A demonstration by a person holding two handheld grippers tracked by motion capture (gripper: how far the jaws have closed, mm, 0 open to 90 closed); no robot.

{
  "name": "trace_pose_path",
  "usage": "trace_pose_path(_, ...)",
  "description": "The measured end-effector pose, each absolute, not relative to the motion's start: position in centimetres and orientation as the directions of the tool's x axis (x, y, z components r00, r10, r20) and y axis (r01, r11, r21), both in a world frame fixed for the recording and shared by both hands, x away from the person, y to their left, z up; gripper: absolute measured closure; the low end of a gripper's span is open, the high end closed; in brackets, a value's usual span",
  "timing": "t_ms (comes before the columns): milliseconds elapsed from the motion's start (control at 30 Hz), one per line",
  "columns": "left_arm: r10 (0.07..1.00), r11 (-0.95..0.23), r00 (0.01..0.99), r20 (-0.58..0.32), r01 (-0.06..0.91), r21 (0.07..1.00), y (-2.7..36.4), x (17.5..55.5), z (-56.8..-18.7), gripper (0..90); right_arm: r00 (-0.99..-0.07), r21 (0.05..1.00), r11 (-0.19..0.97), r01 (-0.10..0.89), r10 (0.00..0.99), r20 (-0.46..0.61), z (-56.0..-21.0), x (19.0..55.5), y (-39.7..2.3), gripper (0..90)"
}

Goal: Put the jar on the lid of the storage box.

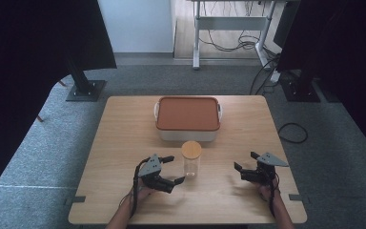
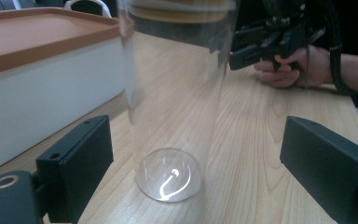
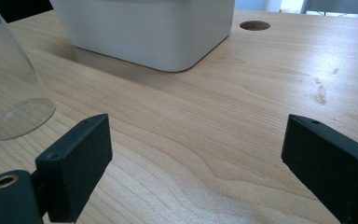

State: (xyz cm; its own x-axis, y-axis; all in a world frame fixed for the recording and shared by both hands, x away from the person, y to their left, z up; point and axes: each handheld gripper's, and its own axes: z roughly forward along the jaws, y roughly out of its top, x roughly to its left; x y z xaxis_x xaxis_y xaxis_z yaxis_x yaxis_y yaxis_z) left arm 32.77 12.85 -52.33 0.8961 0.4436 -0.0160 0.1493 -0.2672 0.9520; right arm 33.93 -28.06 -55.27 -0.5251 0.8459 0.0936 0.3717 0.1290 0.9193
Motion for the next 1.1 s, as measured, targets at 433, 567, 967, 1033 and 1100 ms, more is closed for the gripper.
trace_pose_path(433,0.440,-0.294,0.898,0.013,0.130,0.947,11.5,33.4,-52.1,8.1,-0.525,0.920,0.135,0.369,0.846,0.087,-55.3,33.8,-28.0,8.3)
trace_pose_path(567,0.435,-0.290,0.900,0.019,0.120,0.949,11.1,33.6,-51.8,7.5,-0.525,0.920,0.134,0.369,0.847,0.087,-55.3,33.8,-28.0,8.3)
trace_pose_path(967,0.439,-0.279,0.899,0.008,0.128,0.952,9.4,34.6,-52.0,6.2,-0.527,0.921,0.140,0.363,0.846,0.079,-55.3,33.7,-27.9,8.3)
trace_pose_path(1033,0.443,-0.276,0.897,0.004,0.132,0.952,9.2,34.7,-52.0,6.2,-0.527,0.921,0.141,0.364,0.846,0.079,-55.3,33.7,-27.9,8.4)
trace_pose_path(1100,0.447,-0.268,0.895,0.000,0.134,0.954,9.0,34.8,-52.0,6.3,-0.528,0.921,0.141,0.364,0.846,0.079,-55.3,33.7,-27.9,8.3)
